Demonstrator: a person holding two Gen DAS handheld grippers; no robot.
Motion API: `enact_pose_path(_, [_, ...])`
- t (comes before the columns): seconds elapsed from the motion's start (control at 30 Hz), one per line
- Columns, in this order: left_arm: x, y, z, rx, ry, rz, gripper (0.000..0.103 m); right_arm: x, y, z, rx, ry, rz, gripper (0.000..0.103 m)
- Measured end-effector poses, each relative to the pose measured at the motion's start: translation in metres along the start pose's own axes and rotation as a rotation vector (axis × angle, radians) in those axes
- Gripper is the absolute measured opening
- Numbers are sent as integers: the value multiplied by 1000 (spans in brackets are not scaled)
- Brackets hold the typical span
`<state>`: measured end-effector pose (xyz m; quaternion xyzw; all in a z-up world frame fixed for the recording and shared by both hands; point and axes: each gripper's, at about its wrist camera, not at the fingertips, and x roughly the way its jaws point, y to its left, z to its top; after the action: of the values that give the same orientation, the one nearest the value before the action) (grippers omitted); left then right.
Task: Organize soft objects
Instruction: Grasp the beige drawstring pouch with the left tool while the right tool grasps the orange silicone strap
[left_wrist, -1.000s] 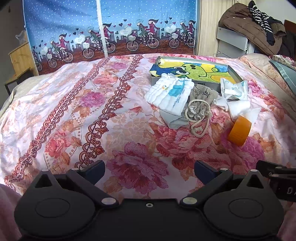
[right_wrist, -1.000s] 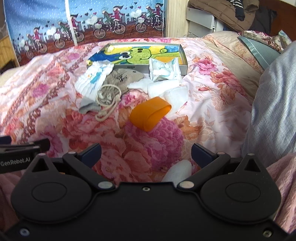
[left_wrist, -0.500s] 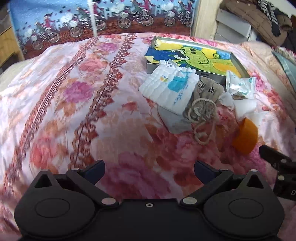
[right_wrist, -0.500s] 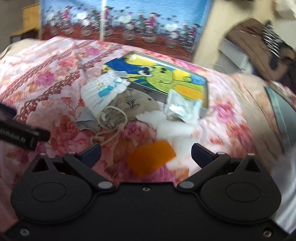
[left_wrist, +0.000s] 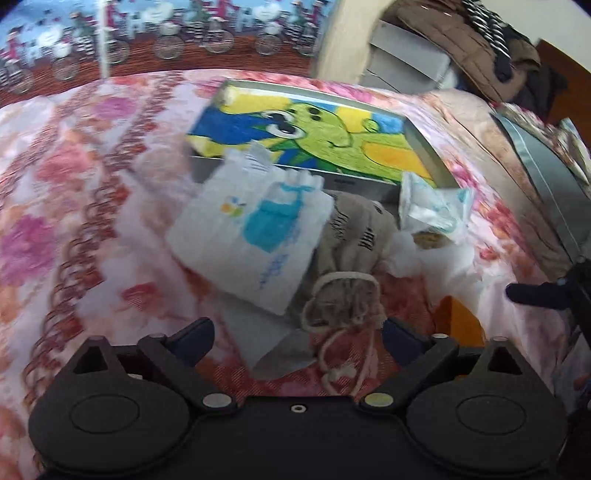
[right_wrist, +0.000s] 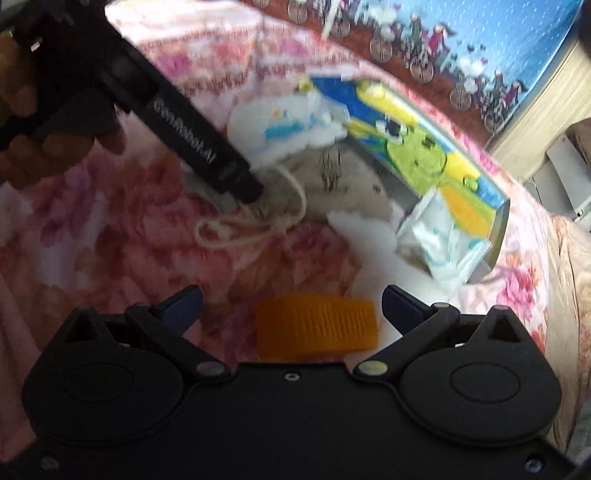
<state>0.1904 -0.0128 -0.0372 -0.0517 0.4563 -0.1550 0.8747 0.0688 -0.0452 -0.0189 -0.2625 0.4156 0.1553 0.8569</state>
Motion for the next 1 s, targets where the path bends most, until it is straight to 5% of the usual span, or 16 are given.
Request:
enact_pose_path(0.17, [22, 4, 1, -14, 13, -97, 84, 30, 2, -10, 6, 124, -14, 102])
enact_pose_path(0.3, [31, 3, 1, 5, 6, -160, 74, 36, 1, -11, 20, 143, -11, 94])
enact_pose_path(0.43, [37, 0, 3, 33, 0, -190, 63, 43, 3, -13, 17, 168, -39, 72])
enact_pose_path(0.57, [46, 2, 7, 21, 22, -210, 47, 45, 0, -14, 32, 166, -37, 65])
enact_pose_path(0.73, [48, 3, 6, 28, 22, -220, 40, 45, -7, -12, 37, 161, -1, 34])
enact_pose_path(1.0, [31, -6, 6, 77, -36, -183, 33, 23, -11, -10, 67, 90, 8, 15])
